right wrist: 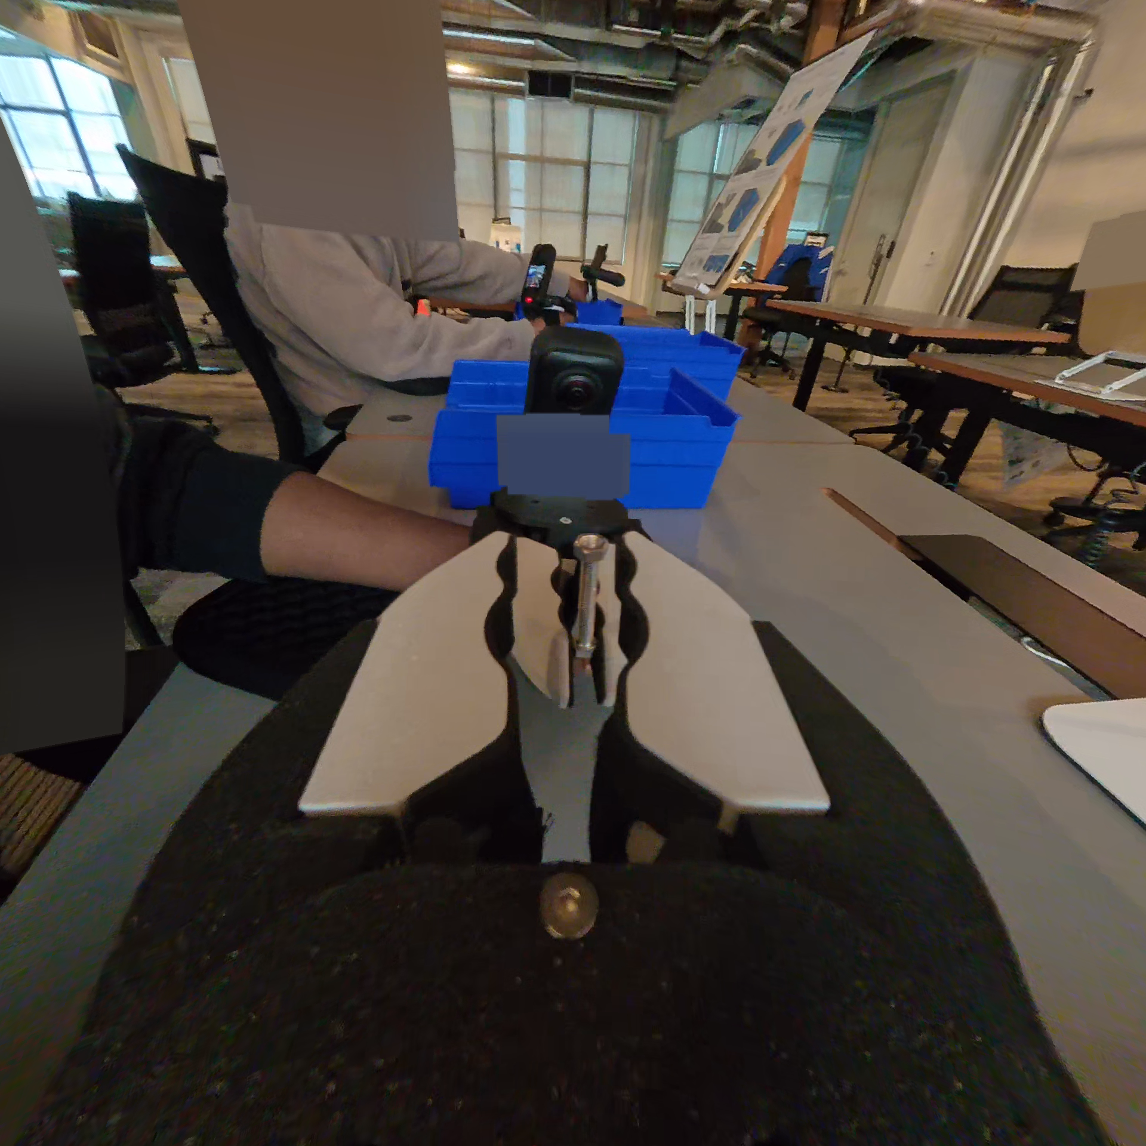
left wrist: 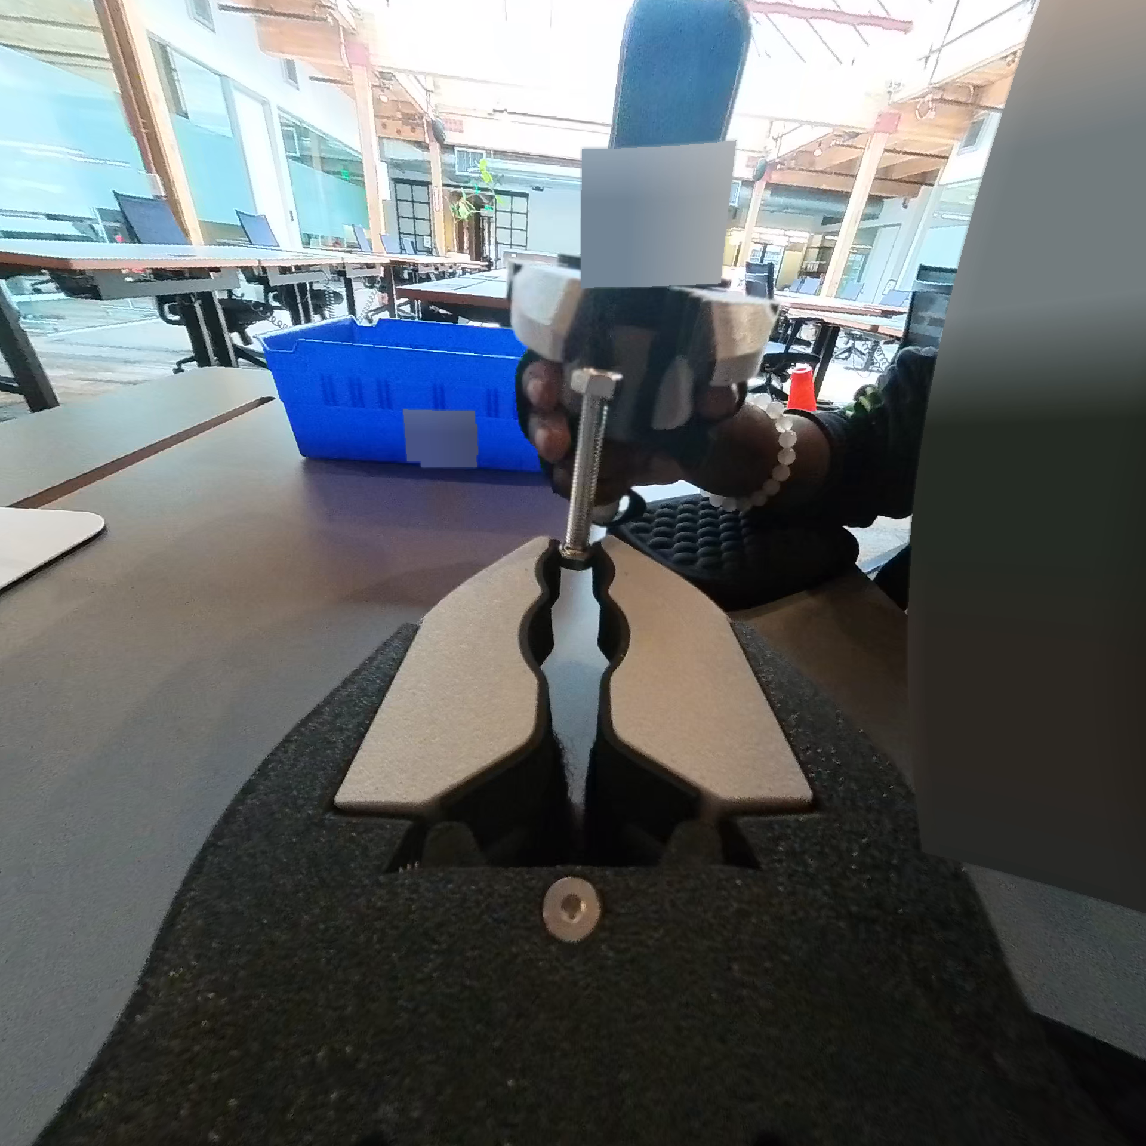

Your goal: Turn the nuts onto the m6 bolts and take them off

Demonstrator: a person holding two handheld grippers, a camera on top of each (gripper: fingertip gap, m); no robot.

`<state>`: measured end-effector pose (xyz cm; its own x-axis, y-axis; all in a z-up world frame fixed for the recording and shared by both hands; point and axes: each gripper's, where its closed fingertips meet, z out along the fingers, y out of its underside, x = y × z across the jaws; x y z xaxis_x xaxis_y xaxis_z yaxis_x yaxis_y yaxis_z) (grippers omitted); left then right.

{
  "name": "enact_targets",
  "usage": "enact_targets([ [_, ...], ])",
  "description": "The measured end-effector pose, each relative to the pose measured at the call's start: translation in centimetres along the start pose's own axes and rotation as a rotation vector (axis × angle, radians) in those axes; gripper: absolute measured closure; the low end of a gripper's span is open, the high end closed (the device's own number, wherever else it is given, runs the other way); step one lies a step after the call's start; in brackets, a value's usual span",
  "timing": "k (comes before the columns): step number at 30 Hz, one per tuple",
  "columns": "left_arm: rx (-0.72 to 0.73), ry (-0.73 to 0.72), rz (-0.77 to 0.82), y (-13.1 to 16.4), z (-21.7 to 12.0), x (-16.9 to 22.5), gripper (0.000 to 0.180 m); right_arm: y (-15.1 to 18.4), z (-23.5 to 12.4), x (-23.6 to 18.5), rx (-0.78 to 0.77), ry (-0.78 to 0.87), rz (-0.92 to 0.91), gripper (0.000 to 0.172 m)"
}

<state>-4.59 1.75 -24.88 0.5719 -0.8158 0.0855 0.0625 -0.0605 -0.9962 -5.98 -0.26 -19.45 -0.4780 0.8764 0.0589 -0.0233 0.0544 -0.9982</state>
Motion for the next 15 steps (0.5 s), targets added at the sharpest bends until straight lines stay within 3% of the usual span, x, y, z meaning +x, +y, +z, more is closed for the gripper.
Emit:
enact_targets([
  [7, -0.023, 0.015, 0.02, 0.27, 0.21, 0.38, 0.171, 0.55, 0.22, 0.23, -0.043, 0.022, -0.049, 0.161],
  [15, -0.04, -0.081, 0.053, 0.44, 0.34, -0.48, 0.171, 0.77, 0.26, 1.02, -0.086, 0.137, -0.09, 0.163],
])
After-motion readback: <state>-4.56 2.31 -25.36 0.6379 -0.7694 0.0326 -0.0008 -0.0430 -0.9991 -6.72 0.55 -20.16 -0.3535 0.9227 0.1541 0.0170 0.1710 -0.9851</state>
